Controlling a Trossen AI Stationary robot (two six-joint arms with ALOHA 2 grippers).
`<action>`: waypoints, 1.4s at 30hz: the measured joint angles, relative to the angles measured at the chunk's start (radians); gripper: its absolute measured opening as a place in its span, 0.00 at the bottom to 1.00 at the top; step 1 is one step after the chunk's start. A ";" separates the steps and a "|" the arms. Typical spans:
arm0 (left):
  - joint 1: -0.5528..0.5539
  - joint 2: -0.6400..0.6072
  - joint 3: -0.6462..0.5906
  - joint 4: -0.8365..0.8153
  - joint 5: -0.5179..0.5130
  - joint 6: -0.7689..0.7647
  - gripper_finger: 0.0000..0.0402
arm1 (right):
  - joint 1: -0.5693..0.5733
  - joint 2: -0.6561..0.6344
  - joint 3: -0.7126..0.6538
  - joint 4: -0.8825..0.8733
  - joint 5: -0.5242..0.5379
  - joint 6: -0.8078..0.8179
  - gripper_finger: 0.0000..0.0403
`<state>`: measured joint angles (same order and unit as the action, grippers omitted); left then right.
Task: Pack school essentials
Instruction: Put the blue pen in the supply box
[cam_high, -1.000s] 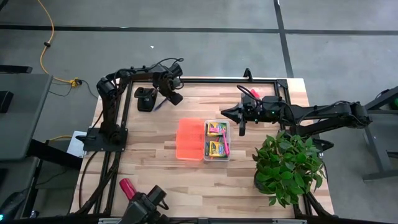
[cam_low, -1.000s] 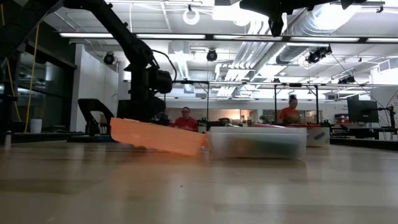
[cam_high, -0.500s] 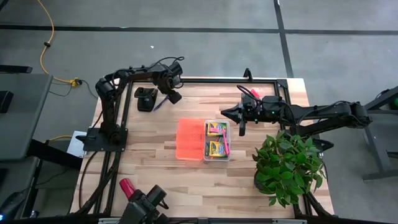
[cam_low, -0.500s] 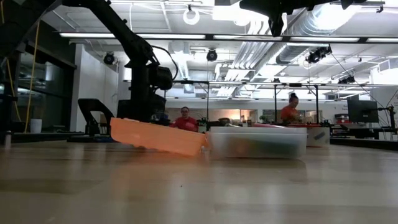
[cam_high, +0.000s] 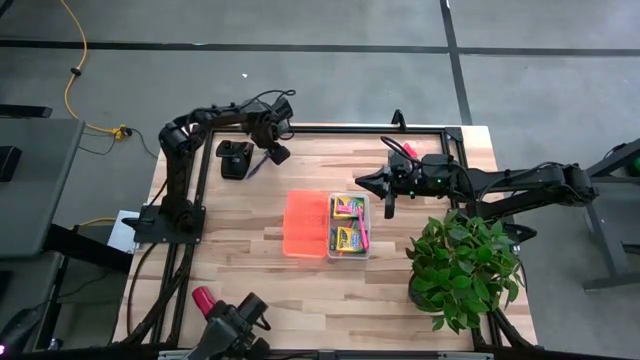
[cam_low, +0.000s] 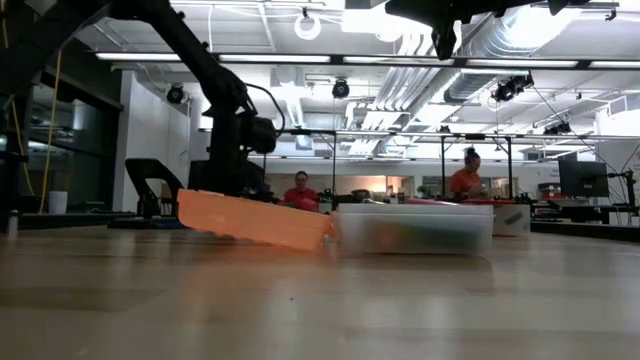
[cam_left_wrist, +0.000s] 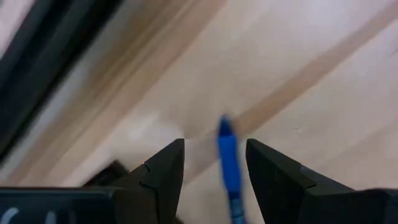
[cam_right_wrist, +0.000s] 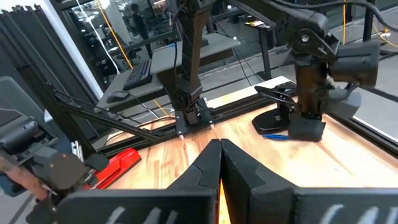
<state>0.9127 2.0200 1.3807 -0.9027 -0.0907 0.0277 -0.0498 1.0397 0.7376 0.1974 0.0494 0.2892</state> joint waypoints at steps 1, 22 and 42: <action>0.004 -0.001 0.003 0.005 0.014 0.002 0.40 | 0.000 0.000 0.000 -0.001 0.000 0.001 0.00; -0.077 0.002 -0.040 0.013 0.090 -0.034 0.40 | 0.000 0.000 0.000 -0.006 -0.001 0.051 0.00; -0.086 0.006 -0.043 0.013 0.075 -0.114 0.19 | 0.000 0.000 0.000 -0.006 -0.001 0.051 0.00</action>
<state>0.8265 2.0262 1.3380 -0.8894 -0.0158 -0.0868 -0.0498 1.0401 0.7376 0.1913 0.0486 0.3401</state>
